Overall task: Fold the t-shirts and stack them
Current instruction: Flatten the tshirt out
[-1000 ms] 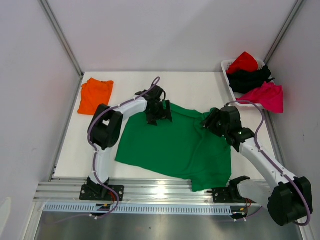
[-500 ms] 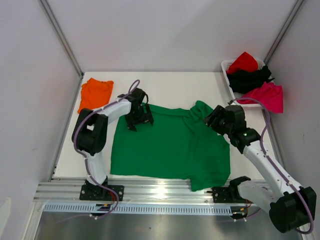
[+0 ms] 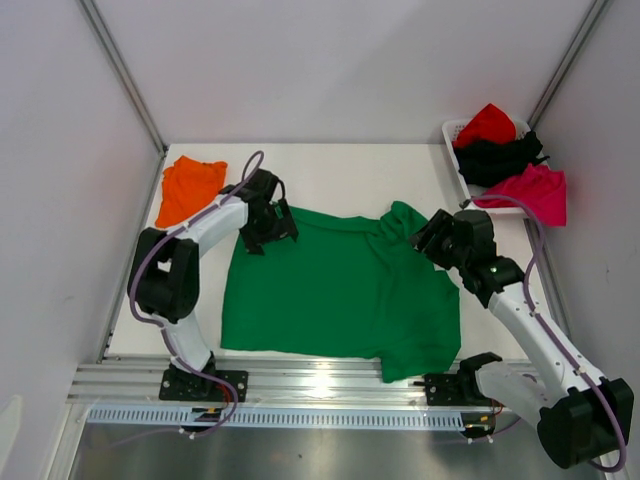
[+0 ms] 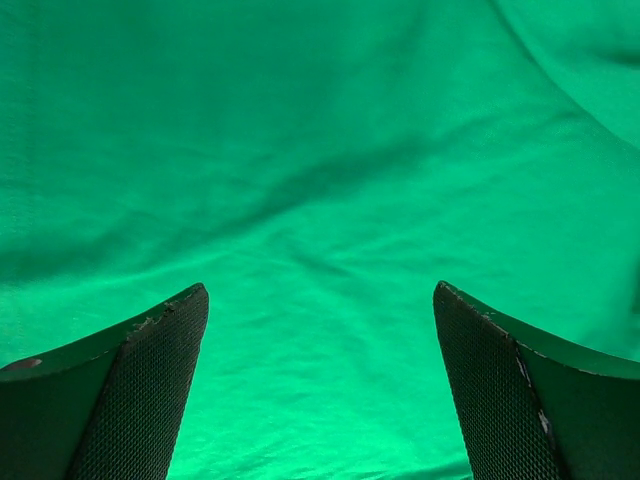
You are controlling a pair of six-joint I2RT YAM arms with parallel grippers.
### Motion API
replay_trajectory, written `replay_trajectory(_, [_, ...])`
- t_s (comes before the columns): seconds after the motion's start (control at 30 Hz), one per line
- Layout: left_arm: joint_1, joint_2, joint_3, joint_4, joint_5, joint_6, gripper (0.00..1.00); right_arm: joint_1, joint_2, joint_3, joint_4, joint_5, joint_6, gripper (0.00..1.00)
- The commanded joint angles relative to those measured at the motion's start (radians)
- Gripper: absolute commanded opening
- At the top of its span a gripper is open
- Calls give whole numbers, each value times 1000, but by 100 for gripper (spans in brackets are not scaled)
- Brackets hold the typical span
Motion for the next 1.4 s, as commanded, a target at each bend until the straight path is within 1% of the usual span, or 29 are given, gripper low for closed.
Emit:
replay_trajectory(0.0, [-41, -59, 13, 21, 32, -25, 95, -5, 5, 42, -29, -2, 15, 61])
replay_trajectory(0.07, [-53, -12, 53, -1, 47, -20, 95, -3, 43, 39, -22, -6, 34, 61])
replay_trajectory(0.23, [-59, 88, 131, -33, 24, -11, 95, 18, 90, 44, 20, -32, 35, 60])
replay_trajectory(0.37, [-58, 136, 214, -70, -2, 7, 95, 20, 91, 52, 27, -19, 19, 61])
replay_trajectory(0.4, [-58, 145, 263, -85, 0, 9, 95, 20, 91, 55, 23, -19, 6, 61])
replay_trajectory(0.47, [-59, 162, 309, -99, -2, 13, 95, 17, 97, 56, 27, 32, -10, 61])
replay_trajectory(0.53, [-56, 182, 343, -114, 0, 12, 95, 6, 119, 49, 52, 50, -29, 61])
replay_trajectory(0.6, [-56, 191, 364, -119, -2, 9, 95, -9, 139, 15, 137, 41, -40, 60])
replay_trajectory(0.67, [-56, 190, 360, -113, 1, 6, 95, -34, 175, -23, 229, -1, -29, 60])
replay_trajectory(0.7, [-56, 185, 361, -113, 6, 6, 95, -43, 191, -65, 335, -6, -15, 60])
replay_trajectory(0.73, [-56, 180, 355, -111, 9, 4, 95, -60, 211, -80, 380, -37, 26, 60])
replay_trajectory(0.77, [-58, 176, 349, -108, 11, 6, 95, -68, 260, -93, 495, -64, 46, 60])
replay_trajectory(0.87, [-58, 159, 331, -102, 9, 10, 95, -80, 358, -96, 593, -103, 116, 60])
replay_trajectory(0.9, [-56, 154, 329, -104, 4, 12, 95, -80, 425, -76, 631, -113, 126, 59])
replay_trajectory(1.0, [-56, 145, 322, -108, -2, 19, 95, -74, 542, -31, 659, -140, 134, 58])
replay_trajectory(1.1, [-56, 139, 306, -98, -2, 21, 95, -69, 623, 18, 662, -150, 121, 56])
replay_trajectory(1.23, [-55, 142, 299, -95, -2, 26, 95, -69, 660, 35, 670, -163, 120, 52])
replay_trajectory(1.37, [-52, 147, 294, -90, 3, 29, 95, -68, 657, 32, 678, -164, 108, 49])
